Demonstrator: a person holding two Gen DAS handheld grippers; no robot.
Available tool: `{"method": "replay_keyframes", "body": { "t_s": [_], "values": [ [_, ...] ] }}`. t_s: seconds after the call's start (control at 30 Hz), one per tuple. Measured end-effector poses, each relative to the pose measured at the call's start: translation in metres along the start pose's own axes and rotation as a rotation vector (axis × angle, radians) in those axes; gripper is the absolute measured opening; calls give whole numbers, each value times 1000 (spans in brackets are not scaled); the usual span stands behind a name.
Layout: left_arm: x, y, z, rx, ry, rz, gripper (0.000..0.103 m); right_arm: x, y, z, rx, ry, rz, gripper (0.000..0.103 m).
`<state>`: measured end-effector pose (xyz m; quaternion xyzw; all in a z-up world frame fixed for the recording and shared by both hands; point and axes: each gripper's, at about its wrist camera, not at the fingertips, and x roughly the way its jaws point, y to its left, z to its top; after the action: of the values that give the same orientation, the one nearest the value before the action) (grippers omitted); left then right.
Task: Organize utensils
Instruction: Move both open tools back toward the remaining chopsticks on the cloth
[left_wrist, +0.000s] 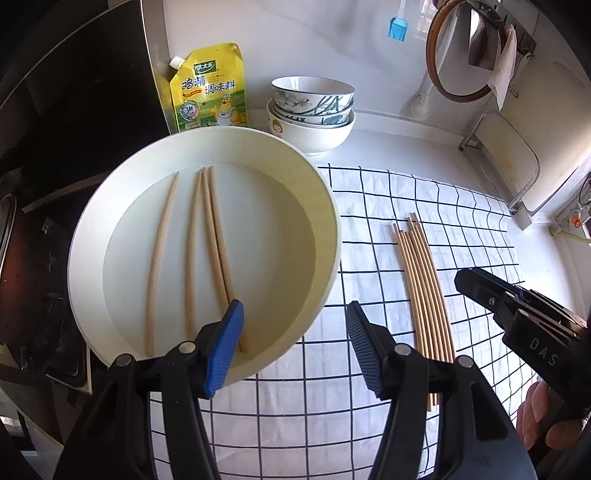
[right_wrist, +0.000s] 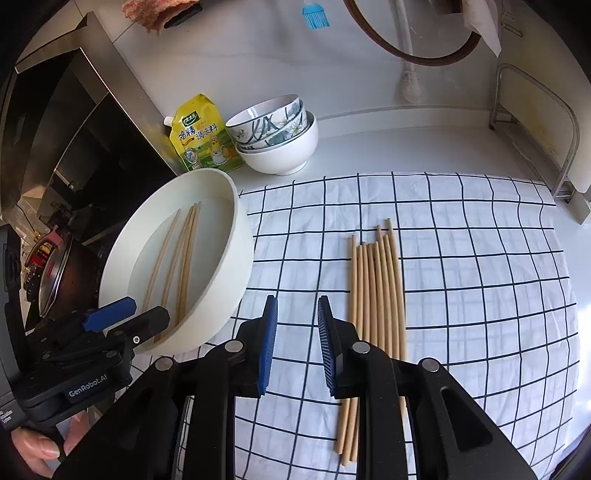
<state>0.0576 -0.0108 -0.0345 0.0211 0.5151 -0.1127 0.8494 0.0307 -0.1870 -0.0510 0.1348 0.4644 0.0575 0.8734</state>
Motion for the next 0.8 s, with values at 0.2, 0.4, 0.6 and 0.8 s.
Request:
{"method": "replay_keyframes", "body": {
  "t_s": [0.2,0.4,0.6,0.8],
  "values": [
    [4,-29,-2,23,8,-10,57,-2,-31,-4,12,19,-7,22],
    [8,-52,-4,35,5,-5,57,-1,-59,-10,27,43,-13,22],
    [18,-69,-11,39,6,-6,60,10,-80,-23,12,68,-37,27],
    [31,-80,-23,40,24,-20,65,24,-91,-38,-9,95,-46,33]
  ]
}}
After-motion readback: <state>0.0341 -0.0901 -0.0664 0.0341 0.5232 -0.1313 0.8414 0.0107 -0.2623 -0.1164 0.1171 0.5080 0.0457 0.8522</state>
